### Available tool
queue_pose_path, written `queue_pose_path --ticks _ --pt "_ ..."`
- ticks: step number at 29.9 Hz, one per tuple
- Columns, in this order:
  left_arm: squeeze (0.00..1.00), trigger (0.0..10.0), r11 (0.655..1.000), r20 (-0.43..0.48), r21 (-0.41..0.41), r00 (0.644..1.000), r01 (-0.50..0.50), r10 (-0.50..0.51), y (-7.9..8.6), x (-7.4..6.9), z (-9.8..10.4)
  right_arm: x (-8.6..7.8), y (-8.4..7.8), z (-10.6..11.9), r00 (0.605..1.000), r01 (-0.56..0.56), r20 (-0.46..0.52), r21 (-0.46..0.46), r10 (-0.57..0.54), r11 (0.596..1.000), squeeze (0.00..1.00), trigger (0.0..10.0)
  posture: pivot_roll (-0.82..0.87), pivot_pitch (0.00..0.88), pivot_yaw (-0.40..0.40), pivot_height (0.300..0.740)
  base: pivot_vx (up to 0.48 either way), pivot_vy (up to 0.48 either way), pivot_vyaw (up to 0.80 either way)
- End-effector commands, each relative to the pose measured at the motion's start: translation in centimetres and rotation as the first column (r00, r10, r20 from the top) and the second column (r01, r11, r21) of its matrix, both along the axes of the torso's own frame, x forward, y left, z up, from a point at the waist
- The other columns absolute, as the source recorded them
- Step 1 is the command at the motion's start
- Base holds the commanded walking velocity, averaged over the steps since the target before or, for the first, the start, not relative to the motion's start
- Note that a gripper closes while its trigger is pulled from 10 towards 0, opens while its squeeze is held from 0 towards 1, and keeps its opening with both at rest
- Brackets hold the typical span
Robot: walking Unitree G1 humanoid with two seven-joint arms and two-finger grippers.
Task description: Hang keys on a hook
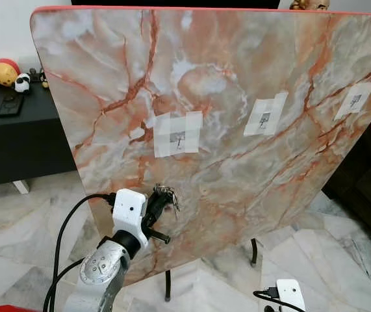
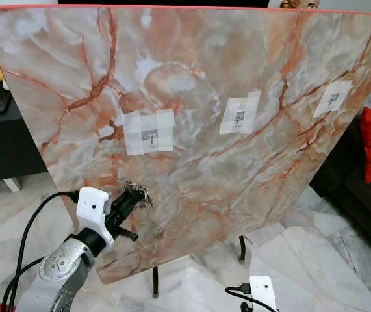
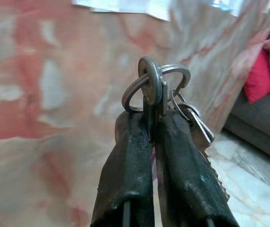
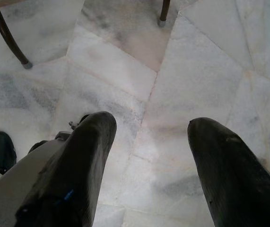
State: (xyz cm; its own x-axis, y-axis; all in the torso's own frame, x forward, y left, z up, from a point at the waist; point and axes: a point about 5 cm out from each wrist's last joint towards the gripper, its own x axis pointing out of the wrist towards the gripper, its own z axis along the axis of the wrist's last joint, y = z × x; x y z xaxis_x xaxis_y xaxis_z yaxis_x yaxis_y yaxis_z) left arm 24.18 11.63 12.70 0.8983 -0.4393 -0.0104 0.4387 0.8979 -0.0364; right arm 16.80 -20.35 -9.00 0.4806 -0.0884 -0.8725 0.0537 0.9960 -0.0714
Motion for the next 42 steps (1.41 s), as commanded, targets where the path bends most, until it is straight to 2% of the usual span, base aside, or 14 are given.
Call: queue_pose_path --ticks 1,6,12,20,33,42 --pt "0.0 10.0 0.999 0.056 0.001 0.998 0.034 -0.034 -1.0 0.2 1.3 0.2 -0.5 0.2 1.0 -0.002 0.013 -0.014 0.002 1.0 0.0 10.0 0.09 0.0 -0.117 0.74 0.0 0.0 0.0" --pt "0.0 10.0 1.0 0.077 0.004 0.997 0.028 -0.029 -1.5 1.2 1.7 0.2 -0.4 0.2 1.0 -0.003 0.014 -0.012 0.004 1.0 0.0 10.0 0.09 0.0 -0.115 0.74 0.0 0.0 0.0" --pt "0.0 10.0 1.0 0.091 0.0 0.995 0.03 -0.03 -1.7 1.3 1.9 0.2 -0.4 0.2 1.0 -0.004 0.014 -0.014 0.004 1.0 0.0 10.0 0.08 0.0 -0.113 0.74 0.0 0.0 0.0" --pt "0.0 10.0 0.997 0.122 0.0 0.99 -0.077 0.076 -1.3 1.8 2.3 0.2 -0.5 0.2 1.0 -0.009 0.014 -0.019 0.009 1.0 0.0 10.0 0.09 0.0 -0.115 0.74 0.061 0.0 0.0" --pt "0.0 10.0 0.999 0.132 0.005 0.99 -0.048 0.047 -2.3 1.5 2.3 0.2 -0.5 0.2 1.0 -0.012 0.013 -0.029 0.012 1.0 0.0 10.0 0.09 0.0 -0.115 0.74 0.251 0.0 0.0" --pt "0.0 10.0 0.999 0.15 -0.027 0.989 -0.018 0.021 -2.5 1.0 2.6 0.2 -0.6 0.2 1.0 -0.02 0.011 -0.033 0.02 0.999 0.0 10.0 0.09 0.0 -0.116 0.74 0.113 0.0 0.0"
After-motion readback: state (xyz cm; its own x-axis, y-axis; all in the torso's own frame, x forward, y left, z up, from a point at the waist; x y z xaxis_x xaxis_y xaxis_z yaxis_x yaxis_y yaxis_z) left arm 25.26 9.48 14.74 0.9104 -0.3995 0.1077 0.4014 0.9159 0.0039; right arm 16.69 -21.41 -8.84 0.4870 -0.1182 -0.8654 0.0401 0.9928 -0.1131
